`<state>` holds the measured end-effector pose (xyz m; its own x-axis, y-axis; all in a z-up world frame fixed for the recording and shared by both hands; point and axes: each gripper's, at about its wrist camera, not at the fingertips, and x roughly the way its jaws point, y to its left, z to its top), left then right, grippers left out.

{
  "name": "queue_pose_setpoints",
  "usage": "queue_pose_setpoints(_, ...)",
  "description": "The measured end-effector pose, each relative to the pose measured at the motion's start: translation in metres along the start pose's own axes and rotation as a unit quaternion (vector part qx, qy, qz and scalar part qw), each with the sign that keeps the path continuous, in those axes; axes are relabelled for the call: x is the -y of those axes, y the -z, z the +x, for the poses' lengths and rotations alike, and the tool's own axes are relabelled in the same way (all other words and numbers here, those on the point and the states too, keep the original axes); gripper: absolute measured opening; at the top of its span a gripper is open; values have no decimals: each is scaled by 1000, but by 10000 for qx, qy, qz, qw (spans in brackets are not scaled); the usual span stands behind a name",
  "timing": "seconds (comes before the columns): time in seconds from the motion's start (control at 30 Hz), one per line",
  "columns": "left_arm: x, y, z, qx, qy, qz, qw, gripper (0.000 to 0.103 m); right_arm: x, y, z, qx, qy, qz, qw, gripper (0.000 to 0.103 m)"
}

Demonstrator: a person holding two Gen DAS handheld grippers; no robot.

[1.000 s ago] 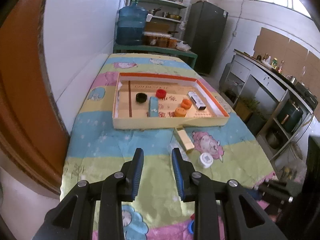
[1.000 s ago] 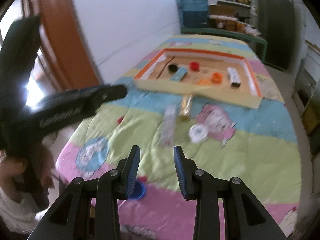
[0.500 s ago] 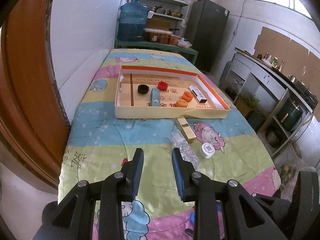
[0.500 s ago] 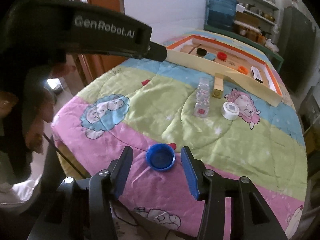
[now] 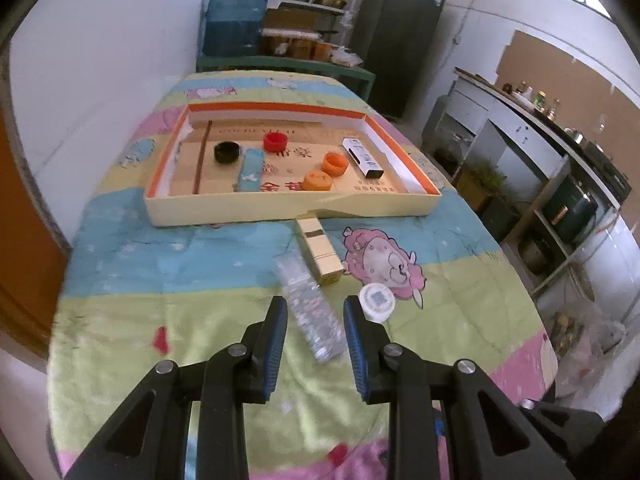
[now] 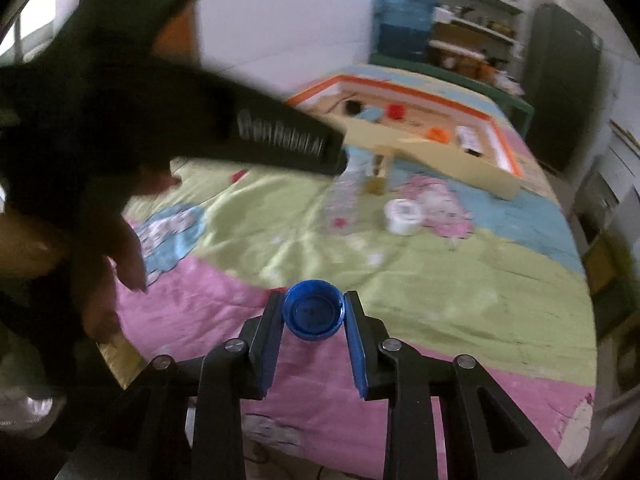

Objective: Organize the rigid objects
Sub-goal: 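Grasp the clear GLOSS tube with the left gripper while the right gripper grasps the blue cap, then carry the GLOSS tube and blue cap over the tray with both grippers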

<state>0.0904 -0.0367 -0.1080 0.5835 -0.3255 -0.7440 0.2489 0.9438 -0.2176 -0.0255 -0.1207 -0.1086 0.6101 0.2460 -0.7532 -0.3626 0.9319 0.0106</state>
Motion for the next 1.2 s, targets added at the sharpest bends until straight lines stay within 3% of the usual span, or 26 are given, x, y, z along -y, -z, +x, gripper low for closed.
queue_pose_setpoints(0.17,5,-1,27,-195,-227,-254,9992,29,25,5,-9,125,76,261,9996,30)
queue_pose_setpoints(0.4,8,3,43,-287,-564,-227,9977,32,44,9,-6,160,-61,435,9989,30)
queue_pose_setpoints(0.87,-6,5,35,-231,-328,-122,9991,20,62,2,0,213,-174,751,9968,30)
queue_pose_setpoints(1.2,-20,-4,13,11,-328,-143,9994,20,65,-19,6,201,-184,884,9957,30)
